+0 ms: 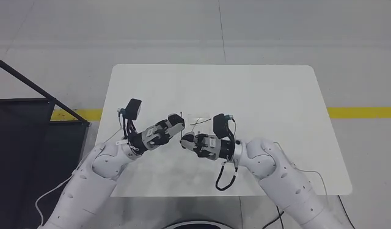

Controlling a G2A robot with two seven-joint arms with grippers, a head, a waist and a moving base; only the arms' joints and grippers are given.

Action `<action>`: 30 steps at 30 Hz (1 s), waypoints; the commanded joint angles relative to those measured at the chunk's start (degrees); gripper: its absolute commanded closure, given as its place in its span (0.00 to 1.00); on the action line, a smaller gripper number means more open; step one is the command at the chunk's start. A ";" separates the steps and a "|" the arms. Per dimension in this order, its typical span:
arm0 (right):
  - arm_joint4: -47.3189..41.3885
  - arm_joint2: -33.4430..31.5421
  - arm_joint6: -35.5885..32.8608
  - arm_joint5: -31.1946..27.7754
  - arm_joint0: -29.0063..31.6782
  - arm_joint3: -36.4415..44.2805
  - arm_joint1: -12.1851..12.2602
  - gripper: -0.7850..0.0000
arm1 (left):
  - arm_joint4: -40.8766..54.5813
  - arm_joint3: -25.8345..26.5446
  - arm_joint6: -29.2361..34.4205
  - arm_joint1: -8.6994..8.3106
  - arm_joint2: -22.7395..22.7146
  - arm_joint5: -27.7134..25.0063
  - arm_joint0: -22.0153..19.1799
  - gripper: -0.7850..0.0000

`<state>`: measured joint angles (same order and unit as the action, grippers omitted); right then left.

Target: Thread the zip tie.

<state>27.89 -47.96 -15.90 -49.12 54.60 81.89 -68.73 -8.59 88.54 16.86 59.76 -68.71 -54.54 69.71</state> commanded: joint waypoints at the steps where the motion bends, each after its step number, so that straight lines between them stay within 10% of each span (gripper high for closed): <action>1: -0.09 0.04 -0.43 -0.03 -0.06 0.00 -0.05 1.00 | 0.03 -0.08 0.04 0.04 -0.01 0.08 -0.03 0.67; 14: -0.66 -0.32 -1.73 -0.10 0.04 -0.33 -0.30 1.00 | 0.12 -0.67 0.61 0.37 0.36 0.31 -0.44 0.99; 30: -1.59 -0.34 -3.70 0.36 -0.32 -0.70 -0.66 1.00 | -0.06 -0.89 0.50 0.64 0.06 0.20 -0.41 0.99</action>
<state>26.33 -48.28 -19.55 -48.76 54.28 81.19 -69.38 -8.64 87.65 17.36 60.39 -68.62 -54.33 69.28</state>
